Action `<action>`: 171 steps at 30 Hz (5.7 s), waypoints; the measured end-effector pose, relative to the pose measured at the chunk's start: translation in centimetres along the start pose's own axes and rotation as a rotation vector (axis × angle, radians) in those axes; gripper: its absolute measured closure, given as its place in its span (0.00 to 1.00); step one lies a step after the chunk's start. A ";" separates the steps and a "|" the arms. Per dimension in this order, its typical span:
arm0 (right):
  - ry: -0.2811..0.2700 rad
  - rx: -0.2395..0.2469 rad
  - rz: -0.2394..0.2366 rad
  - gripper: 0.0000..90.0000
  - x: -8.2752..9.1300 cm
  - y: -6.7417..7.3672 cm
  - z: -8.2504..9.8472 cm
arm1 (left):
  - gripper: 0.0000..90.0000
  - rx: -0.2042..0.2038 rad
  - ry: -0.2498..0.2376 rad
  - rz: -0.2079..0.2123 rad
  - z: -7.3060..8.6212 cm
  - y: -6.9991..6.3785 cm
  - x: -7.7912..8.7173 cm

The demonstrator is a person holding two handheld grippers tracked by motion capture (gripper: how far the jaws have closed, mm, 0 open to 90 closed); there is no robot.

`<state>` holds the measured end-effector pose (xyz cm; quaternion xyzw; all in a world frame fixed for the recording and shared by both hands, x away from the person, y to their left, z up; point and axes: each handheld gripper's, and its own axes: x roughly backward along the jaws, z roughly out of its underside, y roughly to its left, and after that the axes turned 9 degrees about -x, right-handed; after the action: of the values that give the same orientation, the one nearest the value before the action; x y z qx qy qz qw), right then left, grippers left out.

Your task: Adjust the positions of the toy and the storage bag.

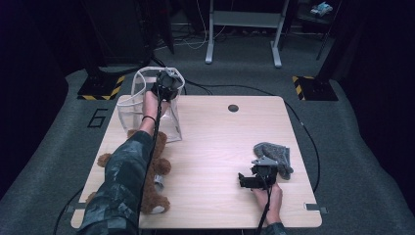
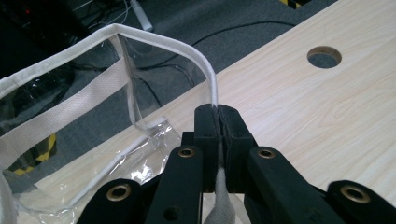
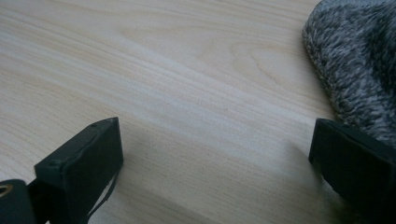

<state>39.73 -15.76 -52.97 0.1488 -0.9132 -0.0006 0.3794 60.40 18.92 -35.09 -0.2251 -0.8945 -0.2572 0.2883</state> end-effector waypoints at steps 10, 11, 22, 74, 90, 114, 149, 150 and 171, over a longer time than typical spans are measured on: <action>-0.002 -0.003 0.000 0.02 0.0 0.0 0.0 | 0.97 -0.090 -0.043 0.053 -1.2 -2.2 -0.2; -0.004 -0.002 -0.001 0.02 0.0 0.0 0.0 | 0.97 -0.089 -0.055 0.067 -1.5 -2.7 -0.3; 0.000 -0.001 -0.003 0.02 0.0 0.0 0.0 | 0.57 -0.084 -0.091 0.069 -2.7 -3.6 1.0; -0.002 0.000 0.001 0.02 0.0 -0.1 0.0 | 0.84 0.205 0.063 -0.038 6.6 5.7 3.2; -0.006 0.000 0.003 0.02 -0.1 -0.1 0.0 | 0.85 0.188 0.027 0.074 3.5 2.2 2.3; -0.005 -0.001 0.005 0.03 -0.1 -0.1 -0.1 | 0.87 0.139 0.002 0.170 2.4 -2.7 4.2; -0.009 -0.016 0.013 0.03 -0.1 0.0 -0.1 | 0.52 0.225 -0.004 0.166 -0.5 -2.4 2.3; -0.006 -0.010 0.010 0.03 -0.1 -0.1 -0.1 | 0.62 0.219 0.014 0.154 -0.5 -2.6 2.0; -0.006 -0.019 0.011 0.05 0.0 -0.2 -0.1 | 0.95 0.393 -0.040 0.277 1.8 -6.7 3.8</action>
<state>39.87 -15.94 -52.87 0.1400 -0.9152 -0.0079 0.3778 53.20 15.80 -36.18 -0.2902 -0.8935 -0.0319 0.3411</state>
